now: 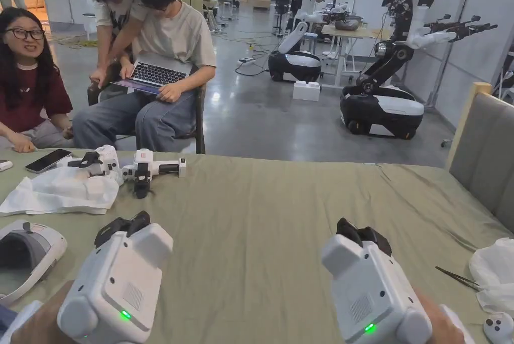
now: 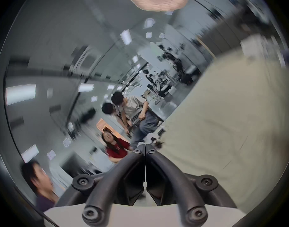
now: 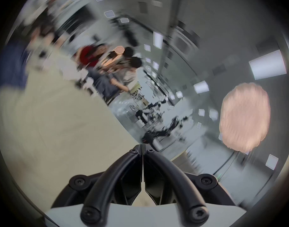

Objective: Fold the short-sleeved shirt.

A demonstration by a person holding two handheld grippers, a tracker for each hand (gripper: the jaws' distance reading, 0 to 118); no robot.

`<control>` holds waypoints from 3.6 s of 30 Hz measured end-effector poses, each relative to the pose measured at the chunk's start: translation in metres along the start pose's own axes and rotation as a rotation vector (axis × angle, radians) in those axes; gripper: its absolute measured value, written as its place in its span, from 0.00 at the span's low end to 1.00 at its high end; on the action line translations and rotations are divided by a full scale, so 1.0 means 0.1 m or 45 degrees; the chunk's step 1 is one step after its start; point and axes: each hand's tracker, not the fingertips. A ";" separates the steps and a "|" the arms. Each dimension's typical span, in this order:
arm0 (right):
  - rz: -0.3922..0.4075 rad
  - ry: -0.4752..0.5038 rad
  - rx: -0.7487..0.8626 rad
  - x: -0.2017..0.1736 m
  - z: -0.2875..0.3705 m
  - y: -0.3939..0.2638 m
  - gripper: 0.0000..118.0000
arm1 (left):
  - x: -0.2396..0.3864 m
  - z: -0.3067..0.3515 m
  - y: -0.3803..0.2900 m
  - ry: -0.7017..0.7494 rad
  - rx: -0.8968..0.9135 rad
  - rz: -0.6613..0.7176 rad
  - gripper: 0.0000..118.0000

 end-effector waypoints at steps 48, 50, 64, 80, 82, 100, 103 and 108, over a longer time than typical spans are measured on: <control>-1.321 0.212 -0.320 -0.43 -0.05 -0.01 0.00 | -0.56 0.11 -2.55 -0.472 -0.983 1.440 0.17; -1.318 0.231 -0.332 -0.48 -0.07 0.01 0.00 | -0.43 0.03 -2.70 -0.556 -1.060 1.487 0.61; -1.254 0.280 -0.387 -0.63 -0.10 -0.06 0.00 | 0.19 -0.05 -2.85 -0.564 -1.178 1.246 0.40; -1.296 0.255 -0.360 -0.51 -0.06 -0.06 0.00 | -0.31 0.39 -2.63 -0.278 -0.808 1.375 0.00; -1.300 0.248 -0.353 -0.48 -0.05 -0.06 0.00 | -0.46 0.46 -2.56 -0.236 -0.745 1.398 0.00; -1.325 0.215 -0.326 -0.39 -0.01 -0.09 0.00 | -1.39 0.56 -1.70 -0.167 -0.287 1.384 0.00; -1.330 0.218 -0.323 -0.38 -0.01 -0.09 0.00 | -1.39 0.53 -1.40 -0.216 -0.210 1.361 0.00; -1.340 0.197 -0.305 -0.27 0.05 -0.11 0.00 | -1.39 0.42 -0.73 -0.310 -0.029 1.319 0.00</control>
